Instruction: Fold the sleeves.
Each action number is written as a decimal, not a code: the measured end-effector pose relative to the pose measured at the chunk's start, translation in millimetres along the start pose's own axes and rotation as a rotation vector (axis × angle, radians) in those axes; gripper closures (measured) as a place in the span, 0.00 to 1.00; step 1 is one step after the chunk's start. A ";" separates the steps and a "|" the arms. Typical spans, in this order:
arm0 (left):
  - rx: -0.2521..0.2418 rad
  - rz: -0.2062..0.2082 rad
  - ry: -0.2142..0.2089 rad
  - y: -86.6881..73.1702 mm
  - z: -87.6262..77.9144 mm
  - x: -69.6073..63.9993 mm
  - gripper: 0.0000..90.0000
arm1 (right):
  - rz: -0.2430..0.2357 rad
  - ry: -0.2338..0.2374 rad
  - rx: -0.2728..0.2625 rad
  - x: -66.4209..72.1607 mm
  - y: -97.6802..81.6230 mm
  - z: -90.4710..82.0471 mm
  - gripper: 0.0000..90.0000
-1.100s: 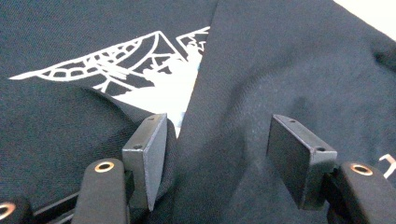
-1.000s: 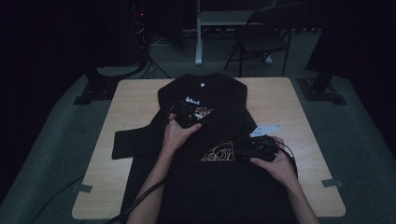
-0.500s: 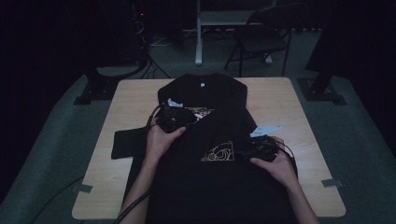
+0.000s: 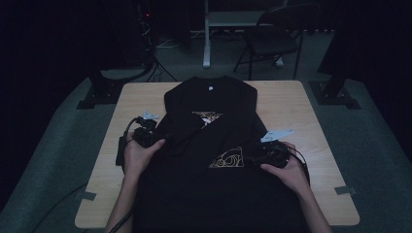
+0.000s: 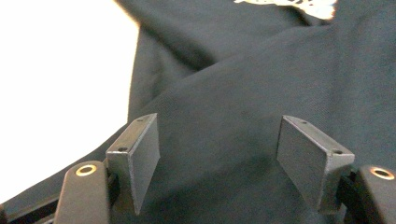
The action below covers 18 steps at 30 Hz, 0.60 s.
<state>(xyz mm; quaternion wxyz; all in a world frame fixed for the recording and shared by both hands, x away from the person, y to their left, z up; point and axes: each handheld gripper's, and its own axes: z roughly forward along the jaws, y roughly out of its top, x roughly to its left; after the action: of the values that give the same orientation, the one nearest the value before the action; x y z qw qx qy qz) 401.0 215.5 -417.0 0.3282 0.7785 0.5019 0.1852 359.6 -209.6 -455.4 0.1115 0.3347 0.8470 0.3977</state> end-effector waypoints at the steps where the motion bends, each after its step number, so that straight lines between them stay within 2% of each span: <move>1: 0.002 -0.005 0.006 -2.0 -2.3 4.3 0.35 | 0.000 0.001 -0.001 -0.2 0.0 0.0 0.22; 2: 0.002 -0.005 0.006 -2.0 -2.3 4.3 0.35 | 0.000 0.001 -0.001 -0.2 0.0 0.0 0.22; 4: -0.003 -0.025 0.014 -5.7 -6.7 13.0 0.35 | 0.002 0.002 -0.001 -0.3 0.0 -0.1 0.22; 5: -0.007 -0.048 0.023 -9.2 -11.5 22.2 0.35 | 0.003 0.002 -0.002 -0.5 0.0 -0.1 0.22; 7: -0.011 -0.069 0.043 -12.6 -15.8 31.2 0.35 | 0.003 0.002 -0.002 -0.5 0.0 -0.1 0.22; 8: -0.011 -0.069 0.043 -12.6 -15.8 31.2 0.35 | 0.004 0.002 -0.002 -0.5 0.0 -0.1 0.22; 11: -0.015 -0.103 0.055 -17.4 -20.9 45.2 0.35 | 0.003 0.002 -0.002 -0.5 0.0 0.0 0.22; 18: 0.006 -0.161 0.091 -27.0 -28.6 72.8 0.35 | 0.005 0.002 -0.002 -0.5 0.0 0.0 0.22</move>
<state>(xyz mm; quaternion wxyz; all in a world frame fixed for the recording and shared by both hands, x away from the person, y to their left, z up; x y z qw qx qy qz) 396.6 298.2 -418.3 0.3166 0.7274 0.5777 0.1920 359.9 -210.0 -455.5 0.1100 0.3361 0.8459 0.3991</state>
